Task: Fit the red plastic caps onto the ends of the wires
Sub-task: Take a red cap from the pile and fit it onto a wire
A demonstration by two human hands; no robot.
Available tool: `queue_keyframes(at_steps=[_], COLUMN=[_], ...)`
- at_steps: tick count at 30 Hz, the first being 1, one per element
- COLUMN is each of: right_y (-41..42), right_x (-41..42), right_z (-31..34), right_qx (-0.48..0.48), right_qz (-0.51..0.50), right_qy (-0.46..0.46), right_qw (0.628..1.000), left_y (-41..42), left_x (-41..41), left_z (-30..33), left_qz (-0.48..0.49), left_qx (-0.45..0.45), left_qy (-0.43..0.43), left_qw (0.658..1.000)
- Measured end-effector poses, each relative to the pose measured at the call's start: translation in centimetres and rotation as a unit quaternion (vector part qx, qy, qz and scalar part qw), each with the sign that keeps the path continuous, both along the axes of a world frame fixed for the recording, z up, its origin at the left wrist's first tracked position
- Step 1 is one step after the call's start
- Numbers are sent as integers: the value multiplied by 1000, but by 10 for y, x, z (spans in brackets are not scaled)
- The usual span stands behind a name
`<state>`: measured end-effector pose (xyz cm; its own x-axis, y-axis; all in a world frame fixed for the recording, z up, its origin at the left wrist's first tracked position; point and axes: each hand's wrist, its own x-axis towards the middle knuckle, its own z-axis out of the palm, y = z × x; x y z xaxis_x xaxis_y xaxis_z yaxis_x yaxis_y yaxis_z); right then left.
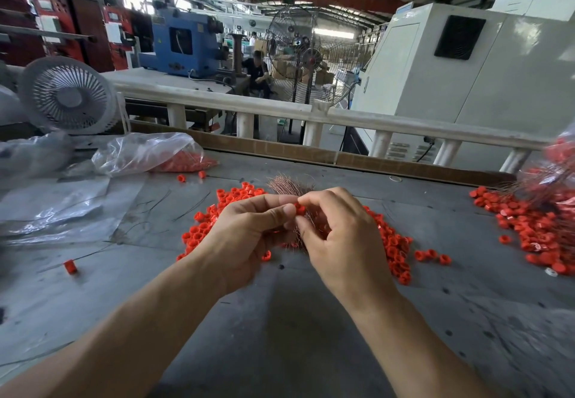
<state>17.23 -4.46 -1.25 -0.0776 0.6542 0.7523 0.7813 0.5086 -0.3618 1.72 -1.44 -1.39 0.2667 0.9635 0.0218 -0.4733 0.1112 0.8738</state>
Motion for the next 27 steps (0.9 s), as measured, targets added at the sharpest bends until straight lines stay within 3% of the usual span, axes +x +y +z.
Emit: queue_keyframes(at_steps=[13, 20, 27], right_y=[5, 8, 8], right_x=[-1, -1, 0], right_z=[-6, -11, -11], right_qx=[-24, -60, -93], right_qz=[49, 94, 114], right_qy=[76, 172, 207], right_qw=[996, 979, 967], left_y=[-3, -2, -2], left_x=[4, 0, 1], left_z=[4, 2, 3], left_qz=[30, 20, 47], left_qx=[-11, -12, 13], left_qy=[-10, -24, 43], left_qw=[999, 999, 998])
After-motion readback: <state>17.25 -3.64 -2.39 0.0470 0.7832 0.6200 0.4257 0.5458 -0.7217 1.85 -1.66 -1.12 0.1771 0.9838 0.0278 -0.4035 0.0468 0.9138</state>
